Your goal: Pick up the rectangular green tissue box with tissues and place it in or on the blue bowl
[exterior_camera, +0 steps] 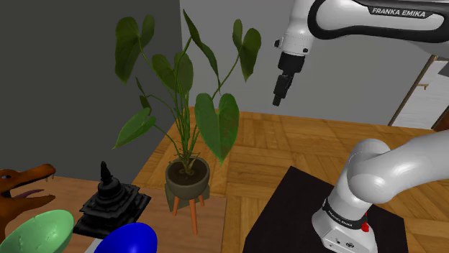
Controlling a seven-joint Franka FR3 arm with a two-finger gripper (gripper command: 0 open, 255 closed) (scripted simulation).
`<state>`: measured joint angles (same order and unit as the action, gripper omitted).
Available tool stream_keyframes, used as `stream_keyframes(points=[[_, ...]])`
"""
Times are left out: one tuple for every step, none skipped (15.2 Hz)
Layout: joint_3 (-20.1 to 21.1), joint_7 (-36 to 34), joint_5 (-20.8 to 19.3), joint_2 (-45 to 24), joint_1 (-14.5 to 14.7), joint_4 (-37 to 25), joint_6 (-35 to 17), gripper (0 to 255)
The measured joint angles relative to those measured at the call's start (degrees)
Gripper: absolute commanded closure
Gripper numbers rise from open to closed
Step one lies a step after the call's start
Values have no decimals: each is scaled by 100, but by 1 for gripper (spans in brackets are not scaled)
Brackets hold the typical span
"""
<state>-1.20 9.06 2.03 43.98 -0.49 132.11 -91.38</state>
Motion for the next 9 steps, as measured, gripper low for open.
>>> stream_keyframes(points=[[0,0,0,0,0,0,0,0],[-21,46,26,-49,22,43,-86,0],[-74,139,54,-110,49,129,-221,0],[-127,241,95,-246,87,137,-358,0],[-179,351,144,-383,130,196,-539,0],[-233,470,198,-519,175,284,-745,0],[-287,591,257,-663,224,303,-896,0],[-324,698,330,-816,281,338,-1068,0],[-372,825,400,-970,335,390,-1257,0]])
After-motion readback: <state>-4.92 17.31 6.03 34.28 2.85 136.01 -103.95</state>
